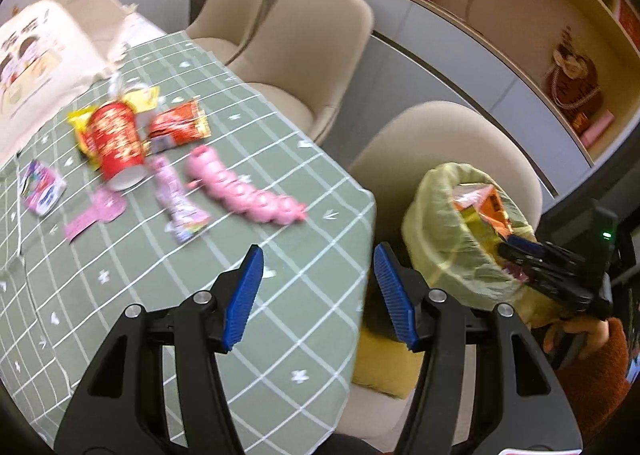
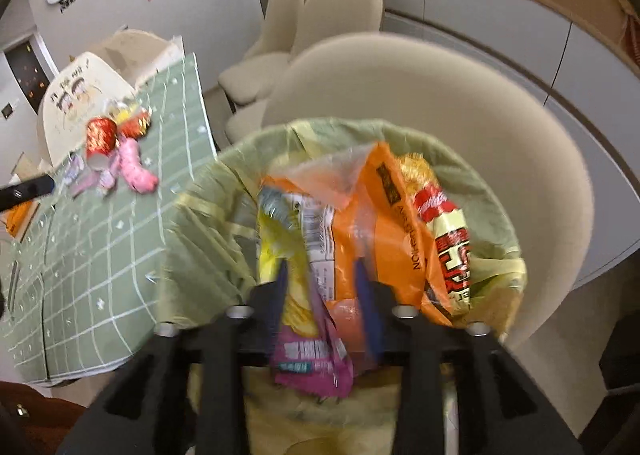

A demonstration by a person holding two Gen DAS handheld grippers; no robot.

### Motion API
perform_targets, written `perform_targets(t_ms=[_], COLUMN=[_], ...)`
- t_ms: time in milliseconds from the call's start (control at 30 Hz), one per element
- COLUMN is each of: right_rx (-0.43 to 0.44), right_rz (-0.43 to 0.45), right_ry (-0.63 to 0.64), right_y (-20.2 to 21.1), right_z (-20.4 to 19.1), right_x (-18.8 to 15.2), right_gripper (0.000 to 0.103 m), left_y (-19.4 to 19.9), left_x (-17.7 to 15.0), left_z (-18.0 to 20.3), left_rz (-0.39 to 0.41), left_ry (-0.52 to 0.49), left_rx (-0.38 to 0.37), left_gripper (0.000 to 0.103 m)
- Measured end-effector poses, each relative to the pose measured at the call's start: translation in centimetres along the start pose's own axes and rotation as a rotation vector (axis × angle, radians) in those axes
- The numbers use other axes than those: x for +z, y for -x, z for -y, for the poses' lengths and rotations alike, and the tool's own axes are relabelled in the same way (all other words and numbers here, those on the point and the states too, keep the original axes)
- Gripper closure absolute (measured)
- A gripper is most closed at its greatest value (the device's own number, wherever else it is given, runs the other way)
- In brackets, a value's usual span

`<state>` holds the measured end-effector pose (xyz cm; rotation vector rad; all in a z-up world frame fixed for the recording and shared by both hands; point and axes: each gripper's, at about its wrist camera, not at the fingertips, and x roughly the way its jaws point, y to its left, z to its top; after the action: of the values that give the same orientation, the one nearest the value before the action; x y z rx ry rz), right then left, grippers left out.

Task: Collect trash
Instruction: 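Move both tools back over the table toward the remaining snacks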

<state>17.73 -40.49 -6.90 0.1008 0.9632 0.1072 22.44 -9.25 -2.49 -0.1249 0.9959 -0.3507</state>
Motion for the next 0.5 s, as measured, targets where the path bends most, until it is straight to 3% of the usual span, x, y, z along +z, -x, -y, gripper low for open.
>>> perform_targets(t_ms=[200, 400, 500], right_rx=[-0.038, 0.044, 0.095], right_rz=[0.103, 0.267, 0.277], right_ry=[0.009, 0.016, 0.017], right_y=[3.5, 5.6, 4.7], right_z=[-2.6, -7.6, -10.6], right_x=[0.8, 2.3, 3.0], right_gripper=[0.067, 0.067, 0.065], left_y=[1.3, 2.9, 3.7], left_x=[-1.5, -2.9, -3.5], left_z=[-4.8, -10.5, -13.9], left_rz=[0.041, 0.075, 0.087], left_ry=[0.078, 0.148, 0.207], left_rx=[0.077, 0.174, 0.202], left_gripper=[0.048, 0.048, 0.048])
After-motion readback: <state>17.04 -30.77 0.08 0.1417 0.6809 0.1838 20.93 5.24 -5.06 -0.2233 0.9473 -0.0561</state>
